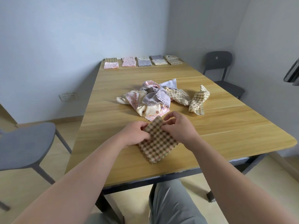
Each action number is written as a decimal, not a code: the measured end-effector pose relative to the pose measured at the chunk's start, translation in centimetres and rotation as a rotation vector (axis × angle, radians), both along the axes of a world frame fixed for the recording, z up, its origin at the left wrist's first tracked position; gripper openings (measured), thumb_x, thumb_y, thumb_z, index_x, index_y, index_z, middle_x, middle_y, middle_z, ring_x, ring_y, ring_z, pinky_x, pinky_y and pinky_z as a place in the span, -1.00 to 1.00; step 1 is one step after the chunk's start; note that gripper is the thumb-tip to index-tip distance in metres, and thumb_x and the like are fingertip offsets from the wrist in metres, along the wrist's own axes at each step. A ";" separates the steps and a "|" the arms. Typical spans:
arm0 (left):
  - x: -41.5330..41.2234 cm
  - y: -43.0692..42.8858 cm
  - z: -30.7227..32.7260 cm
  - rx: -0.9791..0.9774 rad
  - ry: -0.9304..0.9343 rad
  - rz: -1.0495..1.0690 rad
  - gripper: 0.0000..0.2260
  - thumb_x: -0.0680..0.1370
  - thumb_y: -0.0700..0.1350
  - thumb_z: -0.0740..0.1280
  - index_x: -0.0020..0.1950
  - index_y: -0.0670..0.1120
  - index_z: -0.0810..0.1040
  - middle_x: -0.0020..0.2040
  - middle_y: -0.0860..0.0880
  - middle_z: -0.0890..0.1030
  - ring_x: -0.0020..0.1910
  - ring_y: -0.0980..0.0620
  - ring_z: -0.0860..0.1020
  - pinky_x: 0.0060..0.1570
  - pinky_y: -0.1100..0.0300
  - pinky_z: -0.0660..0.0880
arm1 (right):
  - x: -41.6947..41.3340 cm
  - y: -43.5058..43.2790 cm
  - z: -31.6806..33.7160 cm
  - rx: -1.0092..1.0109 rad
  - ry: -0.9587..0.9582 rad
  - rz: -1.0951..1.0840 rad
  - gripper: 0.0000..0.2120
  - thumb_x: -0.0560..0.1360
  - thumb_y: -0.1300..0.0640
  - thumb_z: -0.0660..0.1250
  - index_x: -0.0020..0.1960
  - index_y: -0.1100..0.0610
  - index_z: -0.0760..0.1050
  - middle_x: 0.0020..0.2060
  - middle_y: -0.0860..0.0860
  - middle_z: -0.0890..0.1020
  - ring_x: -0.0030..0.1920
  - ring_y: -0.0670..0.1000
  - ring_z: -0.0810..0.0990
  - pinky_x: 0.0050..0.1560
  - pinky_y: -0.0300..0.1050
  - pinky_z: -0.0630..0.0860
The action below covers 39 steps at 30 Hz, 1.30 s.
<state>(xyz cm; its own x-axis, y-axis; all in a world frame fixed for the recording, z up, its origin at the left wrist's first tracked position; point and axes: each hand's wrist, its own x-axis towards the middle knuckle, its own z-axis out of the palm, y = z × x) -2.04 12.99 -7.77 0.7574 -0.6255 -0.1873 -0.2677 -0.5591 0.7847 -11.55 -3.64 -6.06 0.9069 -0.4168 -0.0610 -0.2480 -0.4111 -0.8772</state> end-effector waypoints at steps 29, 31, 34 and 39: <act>9.8 19.2 28.5 -0.285 0.212 0.405 -0.80 0.55 0.05 0.46 0.08 -0.02 0.71 -0.09 0.06 0.74 -0.08 0.07 0.70 -0.15 0.20 0.56 | 12.6 15.6 25.0 0.836 0.194 0.091 -0.55 0.39 0.00 0.53 0.16 0.25 0.63 0.04 0.14 0.72 0.05 0.12 0.67 0.04 0.02 0.63; 10.5 18.8 29.4 -0.272 0.203 0.399 -0.80 0.54 0.07 0.46 0.07 -0.01 0.71 -0.10 0.08 0.74 -0.09 0.08 0.70 -0.13 0.17 0.58 | 11.6 16.5 24.8 1.028 0.179 0.049 -0.62 0.44 0.11 0.48 0.20 0.27 0.58 0.03 0.16 0.70 0.03 0.13 0.68 0.14 0.07 0.63; 11.6 17.6 29.1 -0.265 0.197 0.365 -0.85 0.55 0.04 0.46 0.00 -0.01 0.72 -0.15 0.10 0.73 -0.14 0.13 0.69 -0.16 0.22 0.58 | 11.1 17.5 23.0 1.163 0.131 -0.030 -0.70 0.45 0.24 0.47 0.16 0.26 0.57 -0.03 0.18 0.70 -0.06 0.15 0.70 0.05 0.07 0.65; 15.0 14.6 26.9 -0.169 0.251 0.231 -0.88 0.57 -0.09 0.45 0.05 -0.10 0.70 -0.12 0.04 0.73 -0.20 0.16 0.66 -0.31 0.40 0.48 | 12.8 16.9 19.9 1.158 0.112 -0.288 -0.78 0.54 0.31 0.42 0.17 0.29 0.55 -0.01 0.19 0.72 -0.10 0.18 0.72 -0.16 0.04 0.65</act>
